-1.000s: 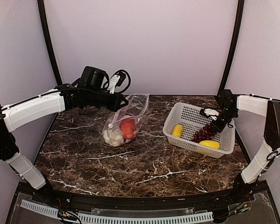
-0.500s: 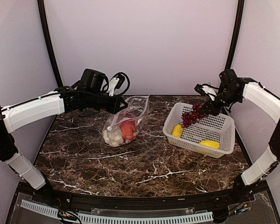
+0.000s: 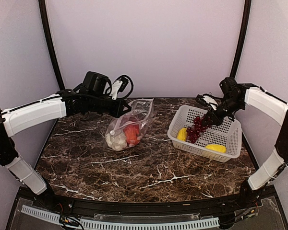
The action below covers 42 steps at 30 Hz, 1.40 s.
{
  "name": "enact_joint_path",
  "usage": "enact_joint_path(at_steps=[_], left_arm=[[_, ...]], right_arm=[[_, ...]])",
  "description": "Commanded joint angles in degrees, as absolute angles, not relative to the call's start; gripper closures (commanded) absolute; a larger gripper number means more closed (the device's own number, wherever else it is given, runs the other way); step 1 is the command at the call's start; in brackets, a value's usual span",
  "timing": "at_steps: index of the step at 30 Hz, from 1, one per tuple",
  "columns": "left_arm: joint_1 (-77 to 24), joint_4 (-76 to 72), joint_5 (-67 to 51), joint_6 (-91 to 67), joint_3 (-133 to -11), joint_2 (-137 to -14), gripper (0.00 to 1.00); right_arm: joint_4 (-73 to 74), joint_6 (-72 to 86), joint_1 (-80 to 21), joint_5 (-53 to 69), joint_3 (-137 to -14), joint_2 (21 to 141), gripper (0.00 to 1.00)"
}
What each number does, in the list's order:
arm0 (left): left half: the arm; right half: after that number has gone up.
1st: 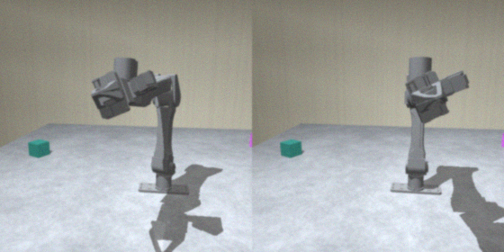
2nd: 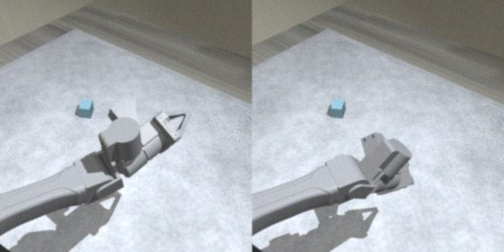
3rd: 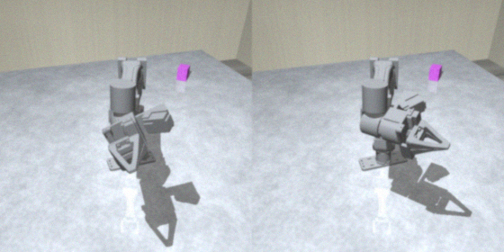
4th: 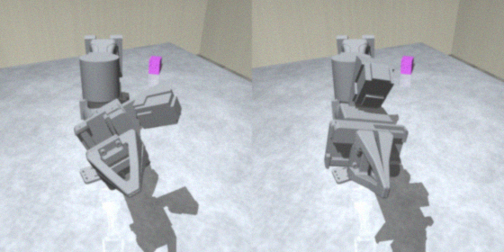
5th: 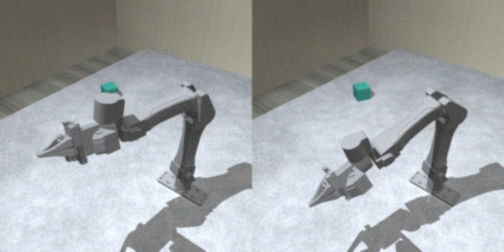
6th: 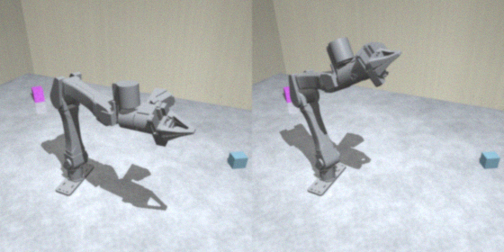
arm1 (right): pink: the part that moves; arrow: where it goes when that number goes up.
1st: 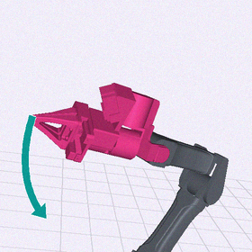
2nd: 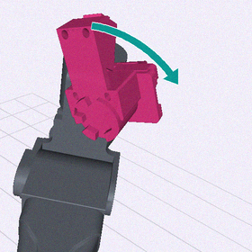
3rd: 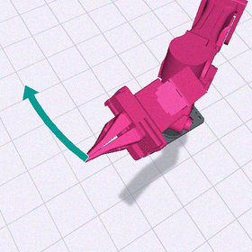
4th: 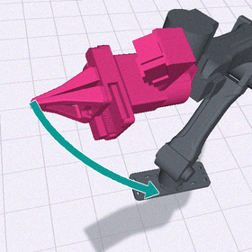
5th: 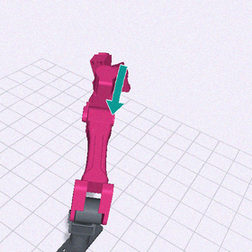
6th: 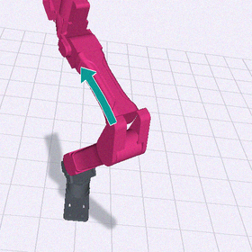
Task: Place the food in the zip-top bag and seal the zipper
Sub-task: Place the fake fruit in the zipper food storage bag.
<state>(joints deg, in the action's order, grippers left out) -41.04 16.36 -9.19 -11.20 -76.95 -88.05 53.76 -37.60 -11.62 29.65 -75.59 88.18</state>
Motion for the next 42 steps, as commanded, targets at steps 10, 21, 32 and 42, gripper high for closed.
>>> enact_joint_path(at_steps=[10, 21, 32, 42], left_arm=[[-41.2, 15.1, -8.7, -13.1, -75.4, -85.5, 0.99], [-41.3, 16.0, -9.2, -13.5, -78.9, -85.9, 0.99], [-41.2, 16.9, -9.3, -13.9, -81.3, -85.6, 0.99], [-41.3, 17.5, -9.6, -14.6, -82.2, -84.7, 0.99]], right_arm=[[53.2, -38.1, -14.2, 33.9, -86.1, 83.1, 1.00], [51.8, -36.0, -20.4, 40.9, -104.0, 84.0, 1.00], [48.3, -26.5, -24.8, 51.1, -121.1, 92.1, 1.00], [46.8, -28.9, -31.6, 46.9, -117.7, 95.2, 1.00]])
